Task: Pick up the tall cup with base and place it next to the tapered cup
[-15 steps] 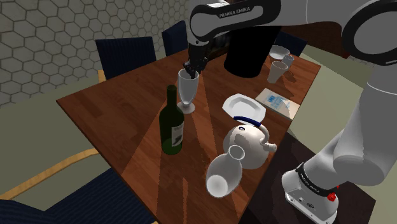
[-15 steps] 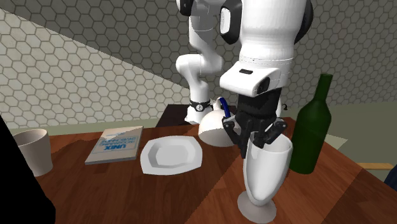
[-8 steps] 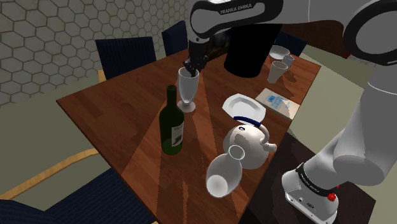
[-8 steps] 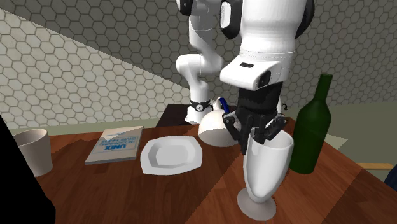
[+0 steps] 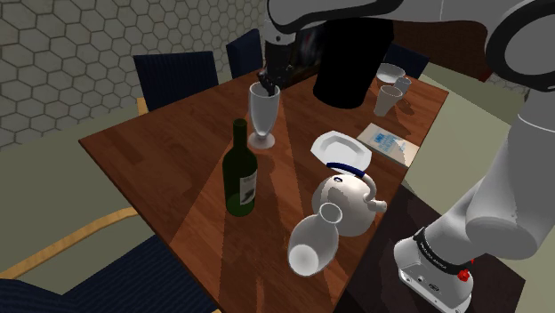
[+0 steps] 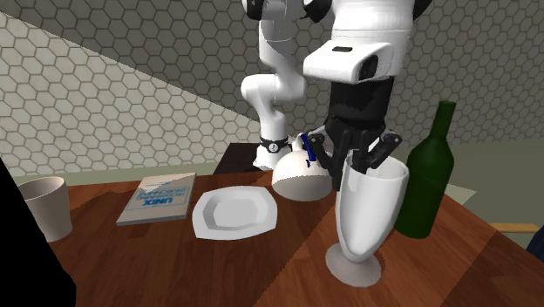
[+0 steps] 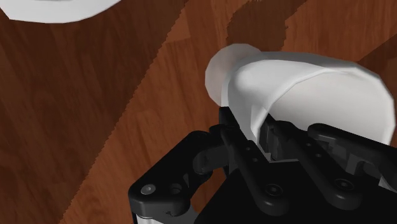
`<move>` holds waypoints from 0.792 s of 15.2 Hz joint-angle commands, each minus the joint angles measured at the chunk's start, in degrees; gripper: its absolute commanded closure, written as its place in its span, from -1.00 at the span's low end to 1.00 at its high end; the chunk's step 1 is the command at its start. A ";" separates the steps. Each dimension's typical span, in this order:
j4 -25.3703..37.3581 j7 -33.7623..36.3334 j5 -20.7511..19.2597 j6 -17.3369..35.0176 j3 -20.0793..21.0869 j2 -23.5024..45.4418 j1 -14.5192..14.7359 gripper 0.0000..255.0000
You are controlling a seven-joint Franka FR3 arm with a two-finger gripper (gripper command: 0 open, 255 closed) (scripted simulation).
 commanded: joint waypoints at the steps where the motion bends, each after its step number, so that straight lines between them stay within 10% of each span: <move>1: 1.45 0.02 0.02 -1.55 0.03 -0.14 0.04 1.00; 12: 9.88 0.02 0.06 -10.01 0.12 -0.18 0.23 1.00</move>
